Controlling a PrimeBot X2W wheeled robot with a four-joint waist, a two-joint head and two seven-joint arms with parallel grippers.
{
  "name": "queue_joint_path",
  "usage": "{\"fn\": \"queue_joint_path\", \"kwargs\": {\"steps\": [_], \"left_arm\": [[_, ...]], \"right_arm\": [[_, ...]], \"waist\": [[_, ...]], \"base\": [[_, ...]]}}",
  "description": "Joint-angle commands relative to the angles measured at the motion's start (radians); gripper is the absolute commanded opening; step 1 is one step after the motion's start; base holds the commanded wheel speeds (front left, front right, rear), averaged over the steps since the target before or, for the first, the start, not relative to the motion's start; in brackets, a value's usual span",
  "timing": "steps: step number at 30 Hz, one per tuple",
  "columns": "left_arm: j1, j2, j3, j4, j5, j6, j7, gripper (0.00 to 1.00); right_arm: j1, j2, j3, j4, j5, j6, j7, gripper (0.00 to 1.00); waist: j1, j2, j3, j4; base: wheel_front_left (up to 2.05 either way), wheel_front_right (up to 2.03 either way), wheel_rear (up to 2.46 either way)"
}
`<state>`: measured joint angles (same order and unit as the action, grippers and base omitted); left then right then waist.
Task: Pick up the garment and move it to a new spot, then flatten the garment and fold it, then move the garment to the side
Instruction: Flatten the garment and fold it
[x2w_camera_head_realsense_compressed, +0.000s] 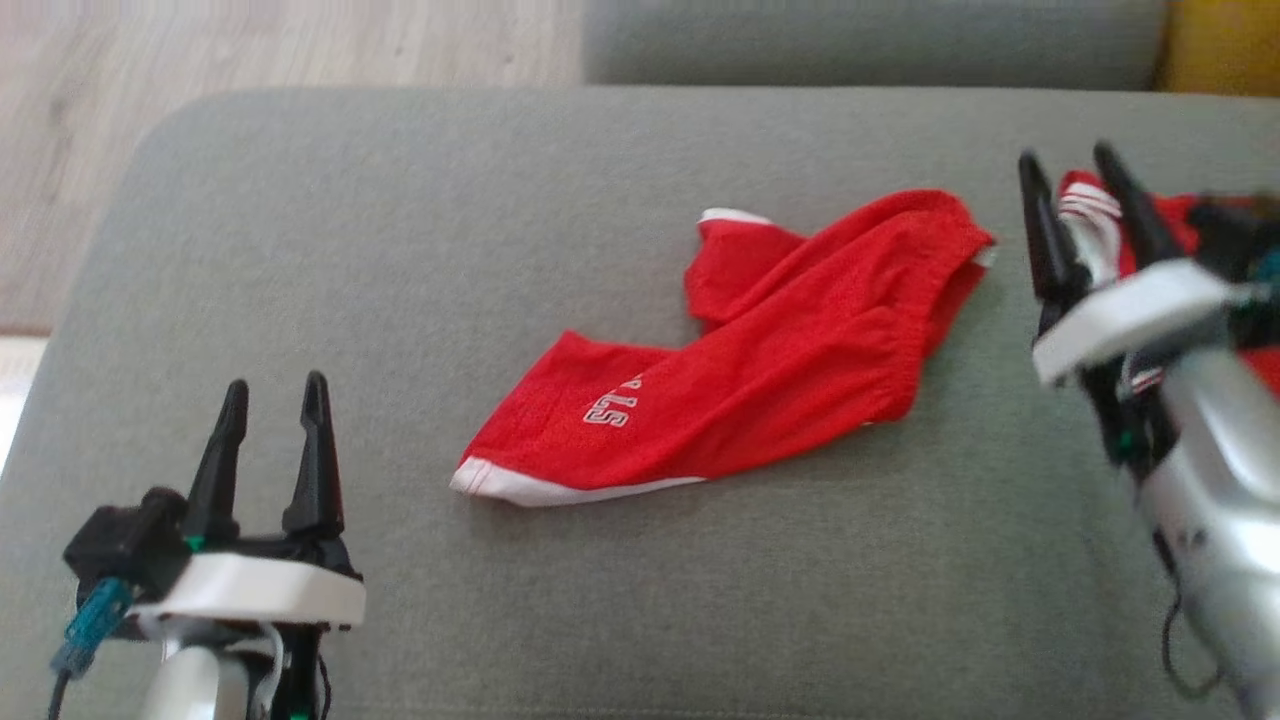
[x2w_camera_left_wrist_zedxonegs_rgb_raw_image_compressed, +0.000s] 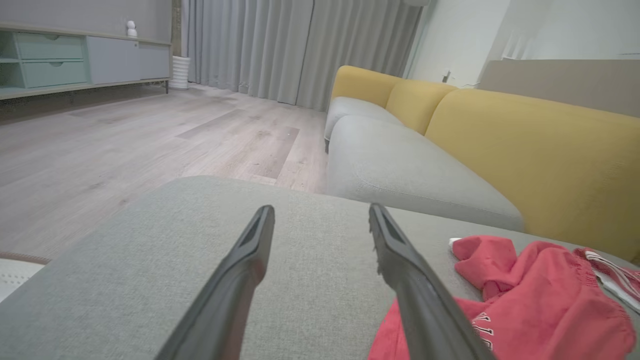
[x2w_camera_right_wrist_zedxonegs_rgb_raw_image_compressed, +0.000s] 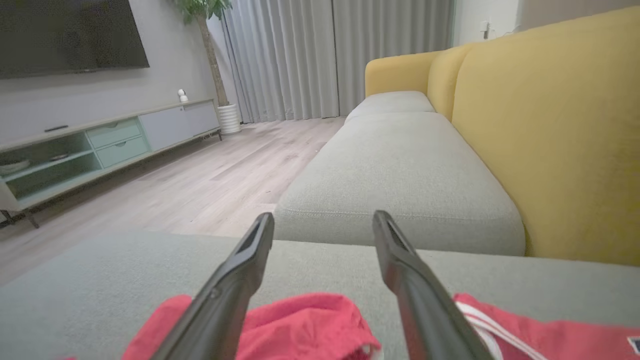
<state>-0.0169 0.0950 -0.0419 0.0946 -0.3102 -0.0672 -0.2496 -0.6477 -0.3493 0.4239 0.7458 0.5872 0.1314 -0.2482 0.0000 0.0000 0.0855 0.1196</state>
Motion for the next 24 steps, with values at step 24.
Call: {"fn": "queue_joint_path", "kwargs": {"steps": [24], "left_arm": [[-0.015,-0.008,0.035,-0.044,0.016,-0.013,-0.012,1.00]], "right_arm": [[0.272,-0.034,0.141,-0.241,-0.097,-0.001,0.258,1.00]], "waist": [[0.0000,0.0000,0.000,-0.004]], "base": [[0.00,0.00,0.00]]}}
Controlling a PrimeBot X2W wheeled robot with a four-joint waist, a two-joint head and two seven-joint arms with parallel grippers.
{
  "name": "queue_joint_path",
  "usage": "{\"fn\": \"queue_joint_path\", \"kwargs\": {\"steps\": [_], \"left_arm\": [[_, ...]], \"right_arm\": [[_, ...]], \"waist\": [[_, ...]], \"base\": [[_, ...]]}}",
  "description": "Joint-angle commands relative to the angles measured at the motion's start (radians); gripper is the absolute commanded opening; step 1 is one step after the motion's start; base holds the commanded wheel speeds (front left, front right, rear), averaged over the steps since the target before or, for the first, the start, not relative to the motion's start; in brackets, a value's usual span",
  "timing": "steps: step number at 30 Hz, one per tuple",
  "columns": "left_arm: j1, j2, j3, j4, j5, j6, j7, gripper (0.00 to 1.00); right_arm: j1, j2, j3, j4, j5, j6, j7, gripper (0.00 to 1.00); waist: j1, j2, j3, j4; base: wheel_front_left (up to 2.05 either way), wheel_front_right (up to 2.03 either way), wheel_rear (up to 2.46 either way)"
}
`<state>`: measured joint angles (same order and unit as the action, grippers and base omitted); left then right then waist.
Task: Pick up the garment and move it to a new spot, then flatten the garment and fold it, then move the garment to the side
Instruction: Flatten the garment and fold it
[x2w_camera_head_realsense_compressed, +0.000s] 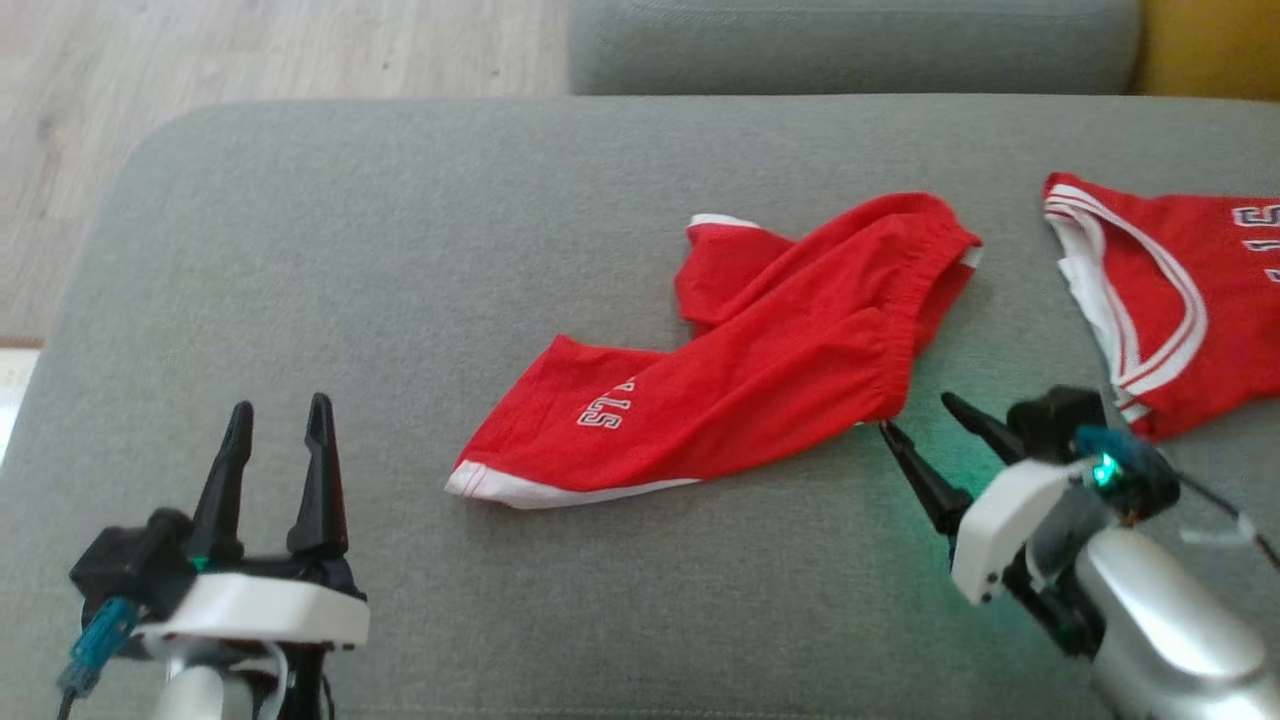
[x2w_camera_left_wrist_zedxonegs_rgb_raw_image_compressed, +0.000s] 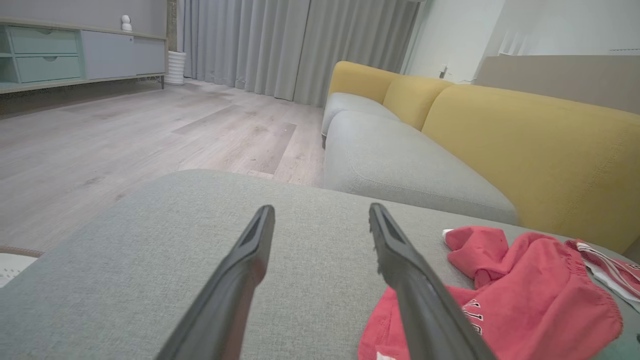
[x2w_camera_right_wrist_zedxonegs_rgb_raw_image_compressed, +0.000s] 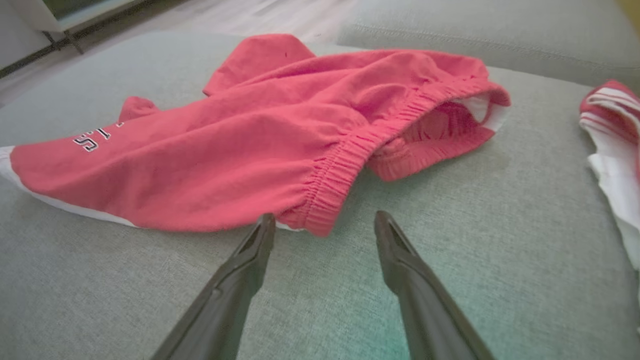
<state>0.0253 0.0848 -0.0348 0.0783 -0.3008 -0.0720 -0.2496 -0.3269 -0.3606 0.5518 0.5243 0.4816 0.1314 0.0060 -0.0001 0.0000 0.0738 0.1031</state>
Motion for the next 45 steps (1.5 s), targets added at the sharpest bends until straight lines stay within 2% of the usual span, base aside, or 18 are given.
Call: {"fn": "queue_joint_path", "kwargs": {"steps": [1,3,10,16,17,18,19,20,21,22,28,31,40,43,44,45], "left_arm": [[-0.060,0.002,0.027,-0.026,0.007,-0.009,-0.012,1.00],[-0.068,0.000,0.026,-0.022,0.006,-0.011,-0.012,1.00],[-0.091,-0.002,0.024,-0.009,0.008,-0.017,-0.012,1.00],[-0.100,-0.004,0.024,-0.001,0.010,-0.021,-0.012,1.00],[-0.100,-0.004,0.025,0.001,0.011,-0.022,-0.012,1.00],[-0.100,-0.004,0.025,0.001,0.011,-0.022,-0.012,1.00],[-0.101,-0.004,0.026,0.002,0.011,-0.023,-0.012,1.00],[-0.101,-0.004,0.027,0.004,0.012,-0.023,-0.012,1.00],[-0.101,-0.004,0.028,0.006,0.012,-0.023,-0.012,1.00],[-0.100,-0.003,0.030,0.007,0.013,-0.023,-0.012,1.00],[-0.088,-0.002,0.037,0.011,0.018,-0.021,-0.012,1.00],[-0.079,-0.001,0.043,0.010,0.018,-0.019,-0.012,1.00],[-0.067,0.004,0.053,0.005,0.016,-0.016,-0.012,1.00],[-0.066,0.004,0.055,0.004,0.015,-0.016,-0.012,1.00],[-0.067,0.003,0.054,0.006,0.014,-0.016,-0.012,1.00],[-0.067,0.003,0.054,0.006,0.014,-0.016,-0.012,1.00]], "right_arm": [[-0.064,-0.030,0.030,-0.003,0.019,-0.001,0.025,1.00],[-0.091,-0.043,0.068,0.031,0.029,-0.001,0.059,1.00],[-0.166,-0.051,0.159,0.133,0.080,-0.001,0.059,1.00],[-0.202,-0.047,0.219,0.188,0.102,-0.001,-0.031,1.00],[-0.207,-0.047,0.227,0.195,0.103,-0.001,-0.051,0.93],[-0.207,-0.047,0.227,0.195,0.103,-0.001,-0.051,0.93],[-0.214,-0.047,0.235,0.201,0.101,-0.001,-0.070,0.81],[-0.220,-0.046,0.244,0.208,0.101,-0.001,-0.085,0.49],[-0.226,-0.046,0.253,0.213,0.103,-0.001,-0.097,0.27],[-0.231,-0.046,0.264,0.217,0.107,-0.001,-0.104,0.00],[-0.266,-0.072,0.347,0.195,0.167,-0.001,-0.071,0.00],[-0.292,-0.114,0.394,0.136,0.234,-0.001,0.000,0.00],[-0.364,-0.344,0.538,-0.113,0.512,-0.001,0.463,0.00],[-0.359,-0.395,0.546,-0.163,0.611,-0.001,0.605,0.00],[-0.347,-0.414,0.548,-0.171,0.657,-0.001,0.691,0.00],[-0.347,-0.414,0.548,-0.171,0.657,-0.001,0.691,0.00]], "waist": [[0.0001,0.0000,0.017,0.019],[0.0001,0.0000,0.027,0.033],[0.0001,0.0000,0.065,0.079],[0.0001,0.0000,0.077,0.102],[0.0001,0.0000,0.077,0.104],[0.0001,0.0000,0.077,0.104],[0.0001,0.0000,0.076,0.105],[0.0001,0.0000,0.074,0.105],[0.0001,0.0000,0.071,0.104],[0.0001,0.0000,0.068,0.101],[0.0001,0.0000,0.041,0.079],[0.0001,0.0000,0.031,0.062],[0.0001,0.0000,0.024,0.028],[0.0001,0.0000,0.028,0.020],[0.0001,0.0000,0.030,0.018],[0.0001,0.0000,0.030,0.018]], "base": [[0.00,0.00,0.00],[0.00,0.00,0.00],[0.00,0.00,0.00],[0.00,0.00,0.00],[0.00,0.00,0.00],[0.00,0.00,0.00],[0.00,0.00,0.00],[0.00,0.00,0.00],[0.00,0.00,0.00],[0.00,0.00,0.00],[0.00,0.00,0.00],[0.00,0.00,0.00],[0.00,0.00,0.00],[0.00,0.00,0.00],[0.00,0.00,0.00],[0.00,0.00,0.00]]}}
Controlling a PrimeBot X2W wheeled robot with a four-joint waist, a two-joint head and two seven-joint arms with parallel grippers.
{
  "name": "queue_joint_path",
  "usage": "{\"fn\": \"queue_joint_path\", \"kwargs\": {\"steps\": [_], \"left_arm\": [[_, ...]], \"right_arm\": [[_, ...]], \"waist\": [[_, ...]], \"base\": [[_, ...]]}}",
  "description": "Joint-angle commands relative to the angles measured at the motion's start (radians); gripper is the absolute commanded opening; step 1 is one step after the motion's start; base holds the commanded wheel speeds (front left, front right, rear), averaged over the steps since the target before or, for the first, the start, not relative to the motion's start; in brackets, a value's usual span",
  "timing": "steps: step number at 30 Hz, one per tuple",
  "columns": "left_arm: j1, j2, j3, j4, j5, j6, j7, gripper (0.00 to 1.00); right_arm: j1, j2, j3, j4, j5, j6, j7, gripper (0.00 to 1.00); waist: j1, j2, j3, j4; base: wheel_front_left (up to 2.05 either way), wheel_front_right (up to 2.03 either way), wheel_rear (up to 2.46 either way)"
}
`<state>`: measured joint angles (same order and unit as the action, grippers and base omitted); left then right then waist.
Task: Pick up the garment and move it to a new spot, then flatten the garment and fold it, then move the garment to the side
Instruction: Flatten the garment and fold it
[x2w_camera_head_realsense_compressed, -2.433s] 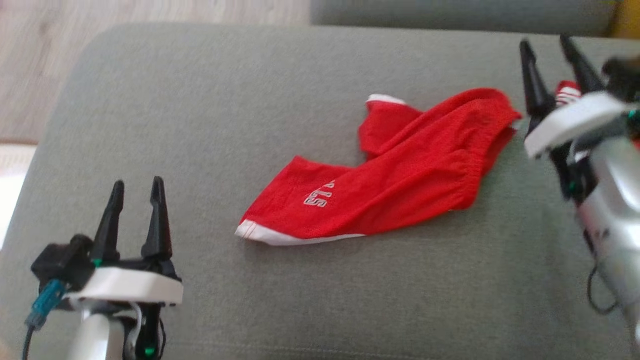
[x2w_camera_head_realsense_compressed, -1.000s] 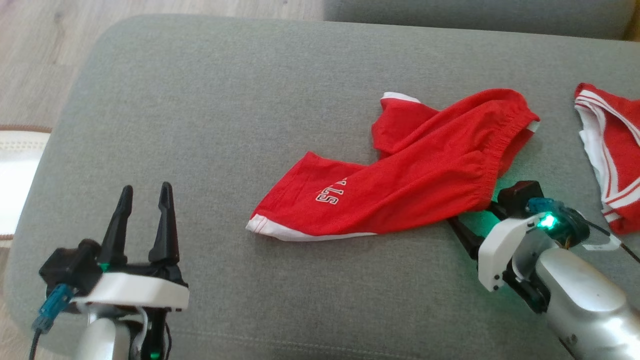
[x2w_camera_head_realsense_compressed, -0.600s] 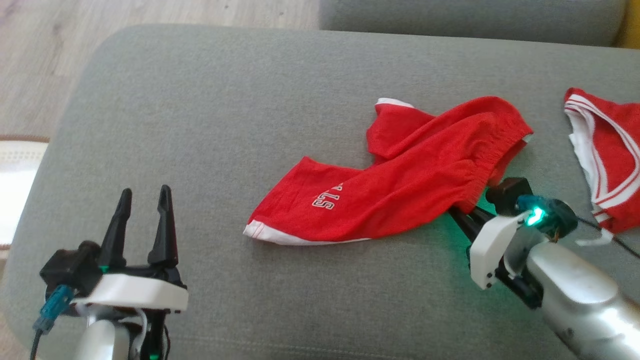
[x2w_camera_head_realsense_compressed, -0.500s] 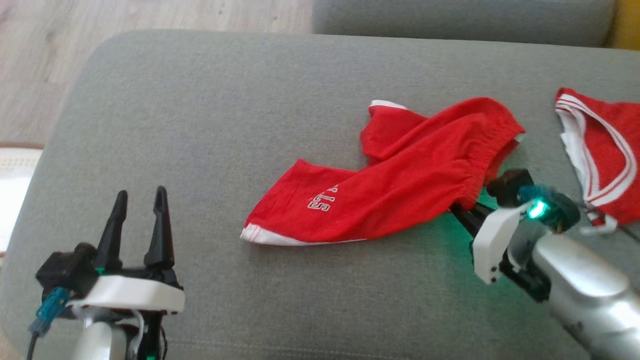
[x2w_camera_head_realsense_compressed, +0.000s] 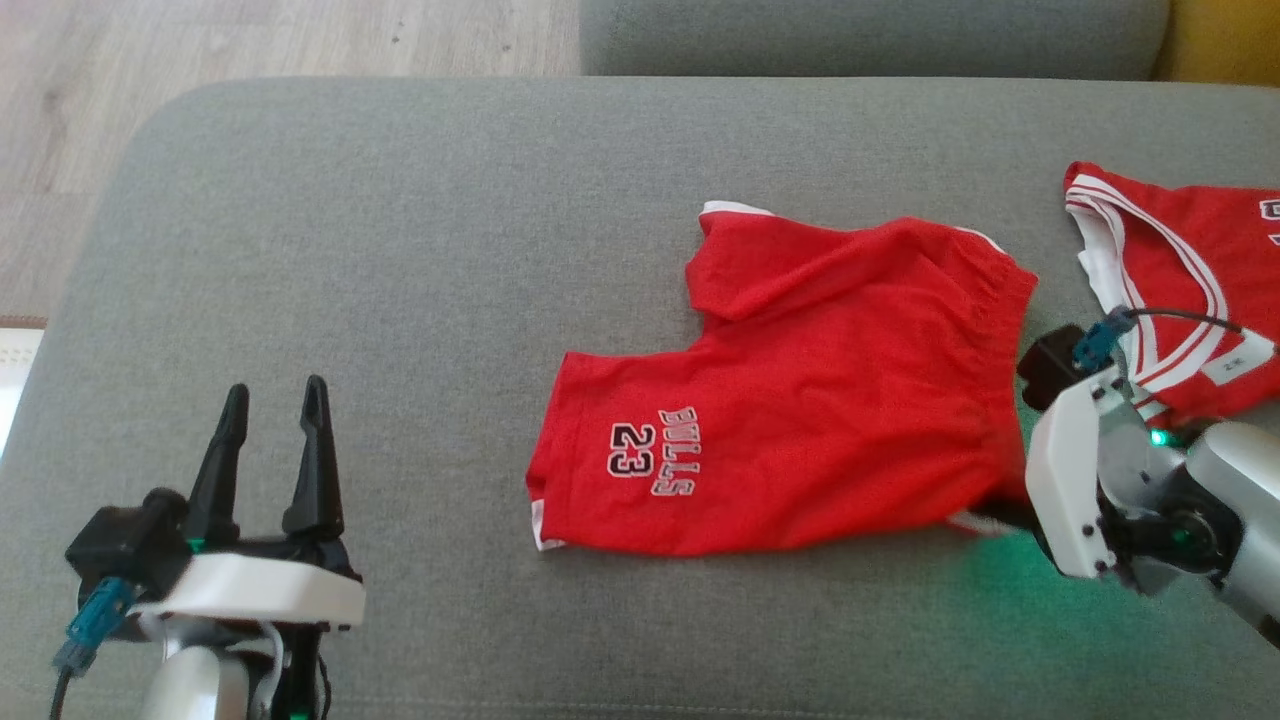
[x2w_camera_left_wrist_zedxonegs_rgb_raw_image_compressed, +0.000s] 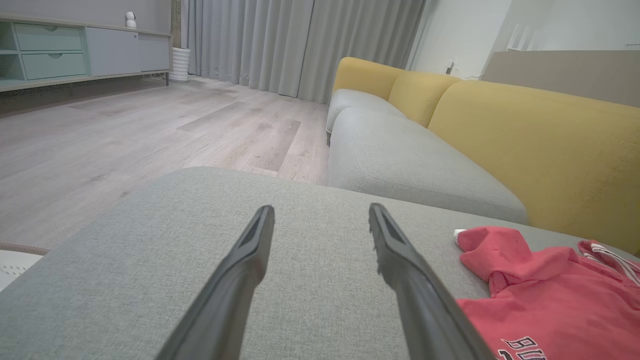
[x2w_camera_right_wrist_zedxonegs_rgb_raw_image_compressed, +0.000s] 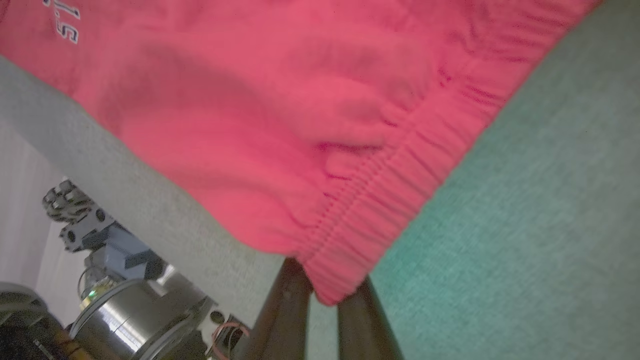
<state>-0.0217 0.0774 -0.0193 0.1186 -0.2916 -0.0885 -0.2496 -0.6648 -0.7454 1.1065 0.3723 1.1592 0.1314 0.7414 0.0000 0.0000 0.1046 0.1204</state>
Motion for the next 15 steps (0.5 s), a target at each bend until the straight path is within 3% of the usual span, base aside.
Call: {"fn": "queue_joint_path", "kwargs": {"steps": [1,6,7,8,9,15], "left_arm": [[-0.023,0.010,0.037,-0.033,0.005,0.000,-0.012,1.00],[-0.029,0.009,0.031,-0.024,0.003,-0.002,-0.012,1.00],[-0.030,0.009,0.030,-0.022,0.003,-0.002,-0.012,1.00],[-0.031,0.010,0.030,-0.020,0.003,-0.003,-0.012,1.00],[-0.031,0.011,0.030,-0.018,0.002,-0.003,-0.012,1.00],[-0.025,0.021,0.036,-0.017,0.003,0.002,-0.012,1.00]], "right_arm": [[0.009,-0.037,-0.010,-0.011,0.017,-0.001,0.026,0.00],[0.046,-0.014,-0.037,0.045,0.035,-0.001,0.078,0.00],[0.052,-0.005,-0.046,0.059,0.035,-0.001,0.076,0.05],[0.056,0.004,-0.059,0.070,0.033,-0.001,0.062,0.44],[0.061,0.013,-0.073,0.081,0.031,-0.001,0.046,1.00],[0.087,0.031,-0.179,0.090,0.039,-0.001,-0.067,1.00]], "waist": [[0.0000,0.0000,0.002,0.001],[0.0000,0.0000,0.007,0.003],[0.0000,0.0000,0.007,0.004],[0.0000,0.0000,0.006,0.004],[0.0000,0.0000,0.004,0.003],[0.0000,0.0000,-0.015,-0.012]], "base": [[0.00,0.00,0.00],[0.00,0.00,0.00],[0.00,0.00,0.00],[0.00,0.00,0.00],[0.00,0.00,0.00],[0.00,0.00,0.00]]}}
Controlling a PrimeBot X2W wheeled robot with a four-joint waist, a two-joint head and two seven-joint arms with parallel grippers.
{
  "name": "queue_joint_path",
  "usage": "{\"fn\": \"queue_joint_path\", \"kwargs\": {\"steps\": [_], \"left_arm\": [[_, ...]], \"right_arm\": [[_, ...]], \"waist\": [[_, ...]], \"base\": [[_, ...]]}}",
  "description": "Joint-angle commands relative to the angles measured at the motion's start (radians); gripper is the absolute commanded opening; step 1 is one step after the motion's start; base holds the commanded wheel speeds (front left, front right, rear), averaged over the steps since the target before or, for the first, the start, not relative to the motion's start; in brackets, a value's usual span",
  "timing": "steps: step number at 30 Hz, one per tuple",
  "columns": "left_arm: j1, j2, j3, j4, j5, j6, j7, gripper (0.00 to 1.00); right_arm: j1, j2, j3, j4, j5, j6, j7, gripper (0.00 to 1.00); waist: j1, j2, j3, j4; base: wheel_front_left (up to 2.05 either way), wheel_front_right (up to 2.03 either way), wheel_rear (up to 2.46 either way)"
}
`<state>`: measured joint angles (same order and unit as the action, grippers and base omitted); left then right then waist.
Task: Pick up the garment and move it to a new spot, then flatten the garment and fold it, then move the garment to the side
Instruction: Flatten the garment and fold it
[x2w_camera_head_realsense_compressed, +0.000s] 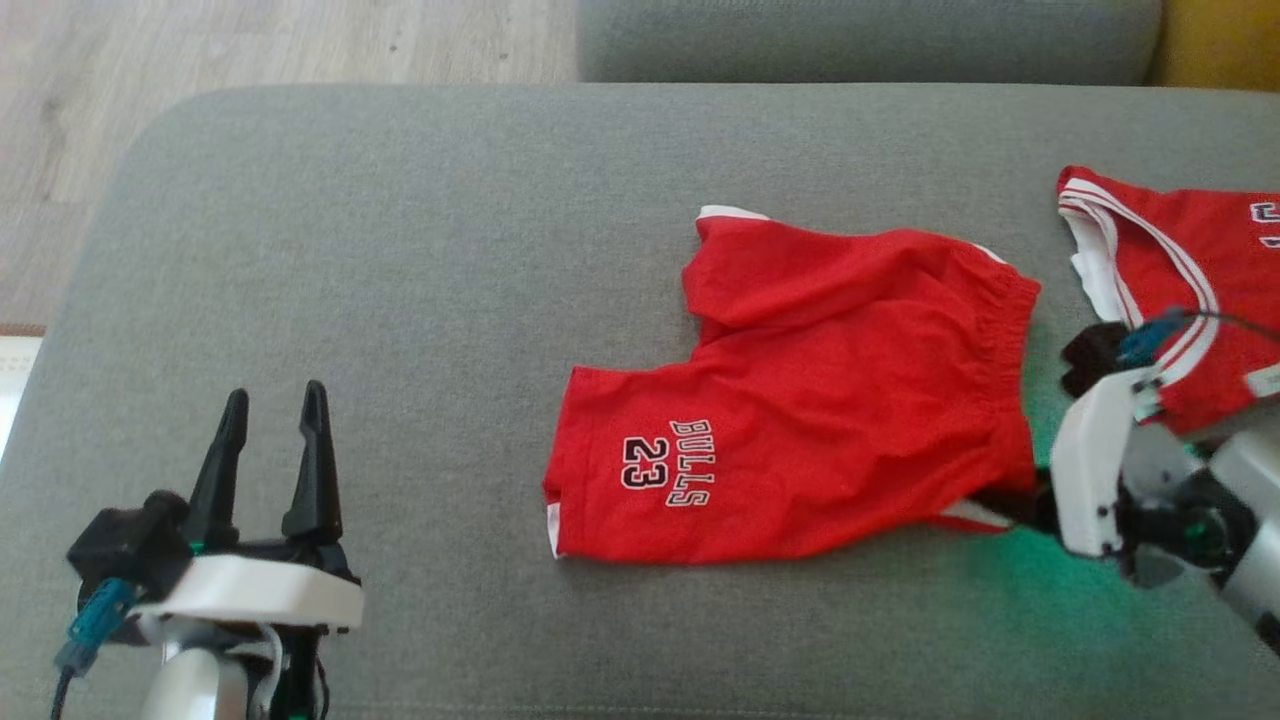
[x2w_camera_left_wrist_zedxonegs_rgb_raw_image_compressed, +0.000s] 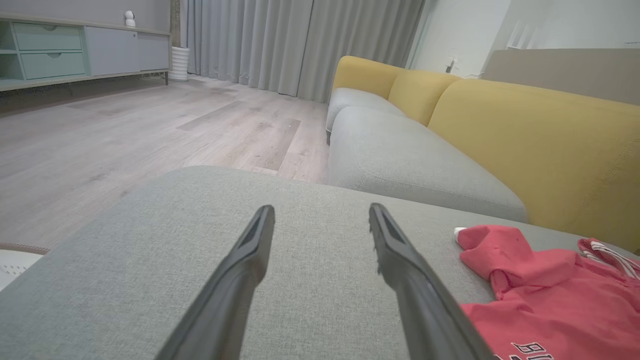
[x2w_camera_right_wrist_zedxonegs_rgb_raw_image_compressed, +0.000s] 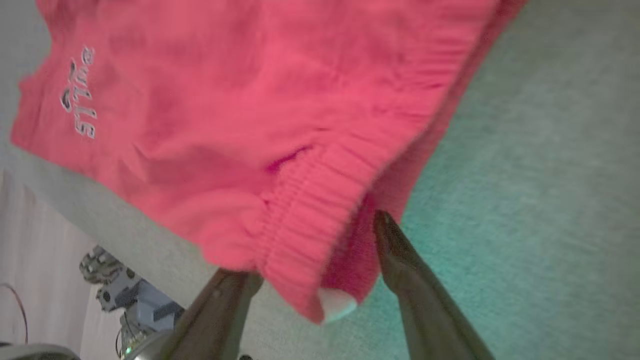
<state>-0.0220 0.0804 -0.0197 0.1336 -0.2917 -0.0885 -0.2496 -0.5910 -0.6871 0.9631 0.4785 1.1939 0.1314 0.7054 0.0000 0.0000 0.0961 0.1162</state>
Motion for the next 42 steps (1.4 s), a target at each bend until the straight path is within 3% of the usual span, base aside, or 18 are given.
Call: {"fn": "queue_joint_path", "kwargs": {"steps": [1,13,20,26,31,37,42], "left_arm": [[-0.023,0.020,0.037,-0.034,0.003,0.004,-0.012,1.00],[0.001,0.040,0.054,-0.060,-0.004,0.022,-0.007,1.00],[0.009,0.049,0.056,-0.076,-0.007,0.029,-0.003,1.00],[0.007,0.055,0.056,-0.087,-0.010,0.033,-0.003,1.00],[0.004,0.064,0.061,-0.100,-0.014,0.036,-0.004,1.00],[0.002,0.066,0.049,-0.098,-0.015,0.035,-0.001,1.00],[0.001,0.073,0.043,-0.100,-0.015,0.034,0.006,1.00]], "right_arm": [[0.017,-0.031,-0.057,-0.024,0.004,-0.001,-0.053,1.00],[0.162,-0.108,-0.311,-0.134,-0.013,-0.001,-0.206,1.00],[0.293,-0.070,-0.417,-0.219,-0.083,-0.001,-0.166,1.00],[0.345,0.014,-0.574,-0.346,-0.248,-0.001,-0.333,1.00],[0.375,0.167,-0.722,-0.426,-0.429,-0.001,-0.597,1.00],[0.427,0.320,-0.788,-0.408,-0.576,-0.001,-0.788,1.00],[0.428,0.386,-0.842,-0.375,-0.683,-0.001,-0.882,1.00]], "waist": [[0.0000,0.0000,-0.010,-0.011],[0.0000,0.0000,-0.037,-0.065],[0.0000,0.0000,-0.035,-0.090],[0.0000,0.0000,-0.033,-0.097],[0.0000,0.0000,-0.024,-0.096],[0.0000,0.0000,-0.024,-0.092],[0.0000,0.0000,-0.027,-0.094]], "base": [[0.00,0.00,0.00],[0.00,0.00,0.00],[0.00,0.00,0.00],[0.00,0.00,0.00],[0.00,0.00,0.00],[0.00,0.00,0.00],[0.00,0.00,0.00]]}}
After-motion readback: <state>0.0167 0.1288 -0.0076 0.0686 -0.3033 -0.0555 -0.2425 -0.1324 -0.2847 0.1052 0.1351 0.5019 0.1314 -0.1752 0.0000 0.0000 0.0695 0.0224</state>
